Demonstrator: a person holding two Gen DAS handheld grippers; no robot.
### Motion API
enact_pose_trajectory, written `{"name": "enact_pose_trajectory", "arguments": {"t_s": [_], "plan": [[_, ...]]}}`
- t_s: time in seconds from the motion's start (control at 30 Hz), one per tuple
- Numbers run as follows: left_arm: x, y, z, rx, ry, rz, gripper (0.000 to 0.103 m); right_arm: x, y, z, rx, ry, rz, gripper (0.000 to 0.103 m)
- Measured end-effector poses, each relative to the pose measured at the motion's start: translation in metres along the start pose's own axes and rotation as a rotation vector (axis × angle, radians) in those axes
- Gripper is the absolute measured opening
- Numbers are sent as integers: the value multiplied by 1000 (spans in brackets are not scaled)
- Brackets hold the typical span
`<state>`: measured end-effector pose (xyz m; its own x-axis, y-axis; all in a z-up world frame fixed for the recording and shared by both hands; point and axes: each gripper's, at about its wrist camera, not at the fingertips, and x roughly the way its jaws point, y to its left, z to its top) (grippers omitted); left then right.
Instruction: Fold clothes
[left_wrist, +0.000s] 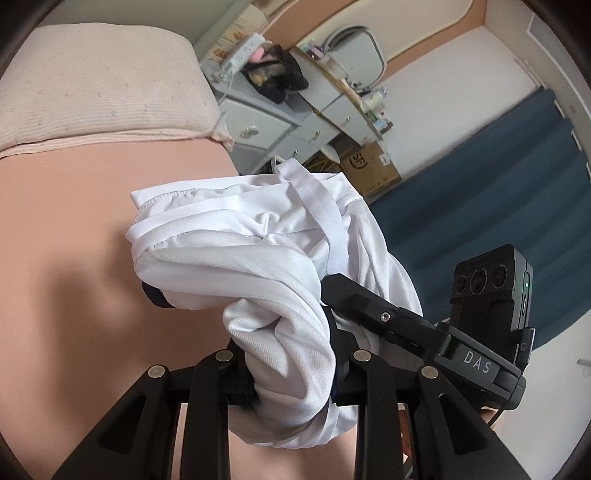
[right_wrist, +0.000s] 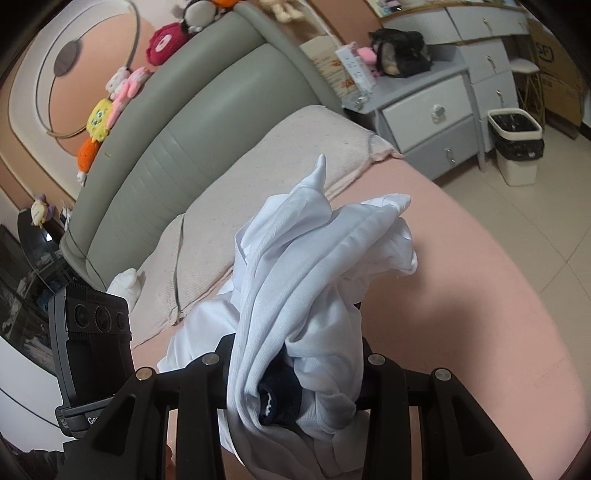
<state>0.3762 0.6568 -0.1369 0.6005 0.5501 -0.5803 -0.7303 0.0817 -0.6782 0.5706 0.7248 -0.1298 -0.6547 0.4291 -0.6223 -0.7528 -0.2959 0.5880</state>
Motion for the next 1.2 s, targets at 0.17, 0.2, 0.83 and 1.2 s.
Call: {"name": "enact_pose_trajectory", "arguments": {"t_s": [0.17,0.2,0.83,1.2], "plan": [[28,0,-14,4,58,18,24,5,-38,-11,56,14,7,37],[33,1,-17,-1,72,23,24,8,-44,-14,65,24,6,37],[54,20,-83,30,226,151,25,30,-98,-71,114,158,-100,41],[34,21,-93,127,218,231,27,30,-87,-75,35,136,-315,63]]}}
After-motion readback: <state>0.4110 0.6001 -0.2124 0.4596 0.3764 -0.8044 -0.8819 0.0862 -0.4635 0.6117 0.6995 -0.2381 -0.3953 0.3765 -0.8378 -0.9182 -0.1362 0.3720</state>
